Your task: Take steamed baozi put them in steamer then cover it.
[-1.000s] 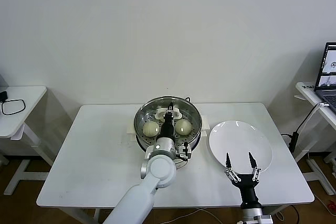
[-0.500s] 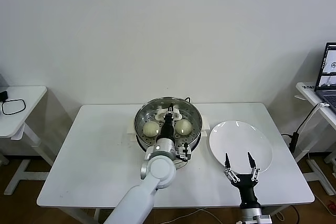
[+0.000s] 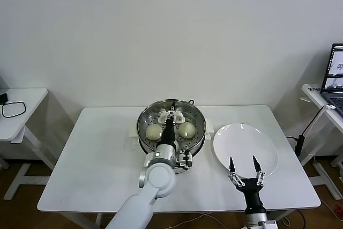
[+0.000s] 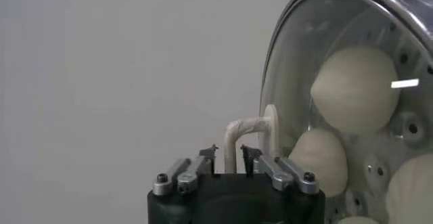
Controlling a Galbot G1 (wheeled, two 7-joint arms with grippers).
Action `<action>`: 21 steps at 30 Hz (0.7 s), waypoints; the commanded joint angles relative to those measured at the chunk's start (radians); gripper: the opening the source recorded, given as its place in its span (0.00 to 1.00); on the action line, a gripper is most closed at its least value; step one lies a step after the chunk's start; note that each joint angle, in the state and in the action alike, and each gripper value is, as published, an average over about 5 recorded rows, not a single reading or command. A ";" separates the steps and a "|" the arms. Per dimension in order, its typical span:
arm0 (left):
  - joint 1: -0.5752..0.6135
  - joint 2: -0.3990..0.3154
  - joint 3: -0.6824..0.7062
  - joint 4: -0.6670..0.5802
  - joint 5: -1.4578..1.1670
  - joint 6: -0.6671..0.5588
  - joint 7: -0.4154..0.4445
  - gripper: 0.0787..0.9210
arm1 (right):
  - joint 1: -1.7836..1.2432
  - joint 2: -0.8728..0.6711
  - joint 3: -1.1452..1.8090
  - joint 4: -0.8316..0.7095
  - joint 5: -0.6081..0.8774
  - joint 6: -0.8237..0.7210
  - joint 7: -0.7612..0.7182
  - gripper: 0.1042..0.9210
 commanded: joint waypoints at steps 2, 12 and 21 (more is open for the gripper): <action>0.152 0.089 -0.027 -0.235 -0.045 -0.004 0.001 0.64 | 0.002 -0.001 -0.004 -0.006 -0.003 0.007 0.000 0.88; 0.374 0.088 -0.210 -0.458 -0.546 -0.295 -0.430 0.87 | 0.008 -0.002 -0.011 -0.010 -0.004 0.010 -0.001 0.88; 0.502 0.024 -0.533 -0.412 -1.239 -0.551 -0.354 0.88 | -0.001 -0.012 0.002 0.063 0.038 -0.070 0.005 0.88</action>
